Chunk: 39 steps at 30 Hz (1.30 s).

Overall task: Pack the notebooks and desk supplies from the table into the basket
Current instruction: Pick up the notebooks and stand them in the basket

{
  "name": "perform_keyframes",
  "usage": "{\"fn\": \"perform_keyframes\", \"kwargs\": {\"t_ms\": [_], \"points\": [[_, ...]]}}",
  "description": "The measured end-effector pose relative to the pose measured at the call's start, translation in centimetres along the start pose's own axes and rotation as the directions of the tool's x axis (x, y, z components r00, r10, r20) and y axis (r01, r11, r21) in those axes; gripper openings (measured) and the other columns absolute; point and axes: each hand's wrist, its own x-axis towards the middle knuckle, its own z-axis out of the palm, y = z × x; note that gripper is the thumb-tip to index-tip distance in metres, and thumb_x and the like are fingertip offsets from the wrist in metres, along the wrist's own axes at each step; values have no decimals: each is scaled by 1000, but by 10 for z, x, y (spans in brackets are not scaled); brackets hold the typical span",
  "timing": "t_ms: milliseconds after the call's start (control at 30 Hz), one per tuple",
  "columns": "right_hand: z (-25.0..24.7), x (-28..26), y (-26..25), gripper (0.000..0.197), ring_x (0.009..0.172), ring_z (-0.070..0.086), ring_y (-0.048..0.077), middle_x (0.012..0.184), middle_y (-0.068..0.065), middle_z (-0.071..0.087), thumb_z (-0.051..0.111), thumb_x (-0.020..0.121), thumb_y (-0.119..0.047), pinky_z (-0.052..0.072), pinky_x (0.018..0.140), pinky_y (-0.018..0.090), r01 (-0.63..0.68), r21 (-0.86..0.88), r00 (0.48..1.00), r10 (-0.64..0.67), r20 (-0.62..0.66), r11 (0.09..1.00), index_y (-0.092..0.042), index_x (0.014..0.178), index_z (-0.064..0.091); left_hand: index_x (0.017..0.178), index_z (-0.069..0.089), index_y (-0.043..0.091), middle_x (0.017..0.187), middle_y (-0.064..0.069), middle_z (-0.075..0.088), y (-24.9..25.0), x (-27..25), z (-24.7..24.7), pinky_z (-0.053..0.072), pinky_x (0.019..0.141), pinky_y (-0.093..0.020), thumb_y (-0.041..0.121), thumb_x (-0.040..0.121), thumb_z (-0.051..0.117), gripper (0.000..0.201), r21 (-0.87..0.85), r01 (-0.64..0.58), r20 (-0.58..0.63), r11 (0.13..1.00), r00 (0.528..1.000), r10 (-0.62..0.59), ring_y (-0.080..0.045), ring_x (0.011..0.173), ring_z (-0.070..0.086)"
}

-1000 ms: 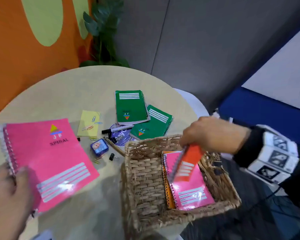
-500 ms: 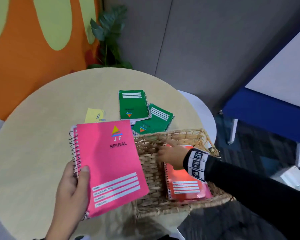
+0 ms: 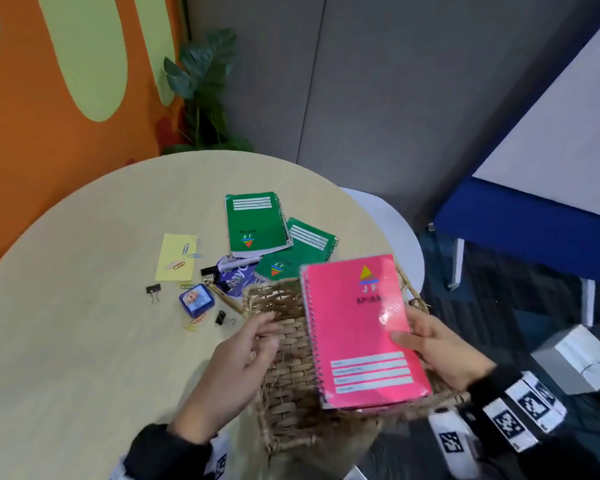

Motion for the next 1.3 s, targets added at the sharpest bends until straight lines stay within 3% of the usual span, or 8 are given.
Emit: {"fn": "perform_keyframes", "kwargs": {"t_ms": [133,233,367,567,700,933,1066,1300], "points": [[-32,13,32,30,98,70,29,104,11,74,52,91,0,55,87,46,-210,-297,968,156,-195,932,-21,109,61,110,51,43,112,18,65,-31,-4,-25,44,72,3,22,93,54,27,211,20,-29,977,999,-14,16,100,56],[-40,39,47,9,97,67,22,88,-1,71,57,81,-23,53,77,25,-381,-699,924,232,-303,606,-19,80,65,114,58,32,112,15,66,-39,6,-52,45,74,-6,34,91,50,24,413,10,-3,911,1000,-9,3,92,63],[-17,52,37,35,107,63,21,114,5,69,51,84,-39,49,88,26,-428,-873,886,301,-354,234,-14,100,67,118,62,17,115,4,68,-30,53,-95,49,86,-26,31,88,50,35,639,-93,42,763,995,86,-14,98,65],[-14,63,39,46,107,64,21,115,2,68,59,78,-50,53,91,32,-421,-903,883,271,-384,91,-18,110,64,129,50,20,126,-1,60,-19,160,-123,47,93,-36,16,90,49,39,892,-179,137,416,982,129,-23,116,53],[-10,75,15,27,77,65,14,69,-5,57,58,82,-43,42,56,19,-340,-907,940,119,-320,250,-24,63,51,134,38,19,134,-5,50,-18,239,-109,41,98,-43,2,87,49,51,960,-247,244,129,969,40,-24,126,41],[10,160,-69,16,50,50,8,73,7,51,55,89,0,47,53,23,-76,-229,924,-18,-383,971,-14,81,51,149,8,29,159,-9,8,-22,332,-42,14,115,-59,-6,81,58,91,884,-467,463,20,869,-174,-31,147,-2],[20,249,-100,17,61,43,16,74,7,44,51,87,0,45,63,31,-217,-64,885,169,-434,974,-11,74,49,148,15,32,160,-6,1,-43,369,-22,14,114,-62,-1,87,54,80,849,-528,522,25,830,-197,-32,147,-7],[30,292,-108,47,134,40,29,147,15,39,42,97,-25,33,110,33,-487,-543,865,293,-407,684,-5,140,38,127,48,17,143,-9,41,-38,360,-26,9,114,-63,4,91,48,38,814,-581,580,7,812,-67,-28,144,18]]}}
